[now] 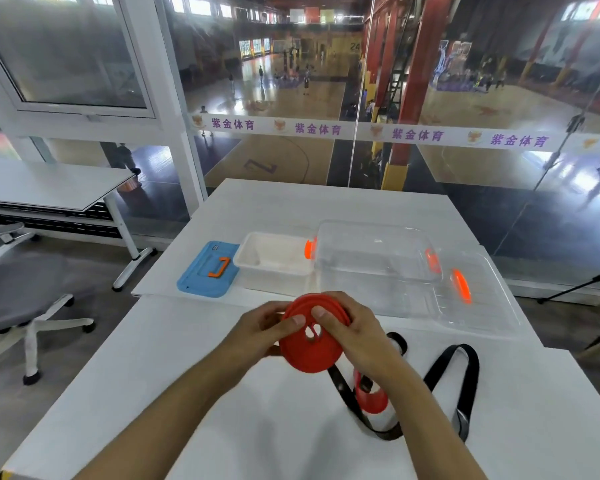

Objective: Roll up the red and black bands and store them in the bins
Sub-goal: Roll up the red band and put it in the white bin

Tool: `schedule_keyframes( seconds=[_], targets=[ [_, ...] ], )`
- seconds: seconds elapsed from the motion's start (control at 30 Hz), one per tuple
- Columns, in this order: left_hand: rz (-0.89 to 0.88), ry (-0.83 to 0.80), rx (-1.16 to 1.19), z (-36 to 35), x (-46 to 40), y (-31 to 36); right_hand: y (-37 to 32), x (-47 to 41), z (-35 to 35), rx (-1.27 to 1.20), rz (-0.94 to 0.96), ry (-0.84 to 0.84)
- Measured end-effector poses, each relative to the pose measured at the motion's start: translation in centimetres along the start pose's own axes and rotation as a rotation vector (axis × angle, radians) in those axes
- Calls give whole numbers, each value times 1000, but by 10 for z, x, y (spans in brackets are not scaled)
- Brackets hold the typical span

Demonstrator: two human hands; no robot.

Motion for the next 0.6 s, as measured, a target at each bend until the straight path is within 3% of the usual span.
schedule_keyframes(
  seconds=[0.17,0.37,0.6],
  targets=[
    [33,-221,-278,-5,-6,21,-1,1,3,96,6,-146],
    [-56,-44,-148,-17,-14,10,1,0,25,152,8,-77],
    [-90,164,-14,-31,-25,-6,23,-7,36,227,-4,-126]
  ],
)
Point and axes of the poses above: each hand's wrist, its own x-axis away from the middle knuckle, its own z-axis out of the back of the hand, y = z × x, the point moved 6 cm from there along -x, towards the middle knuckle, and after that the axes turned 3 degrees about -y, right-handed, at the moved point
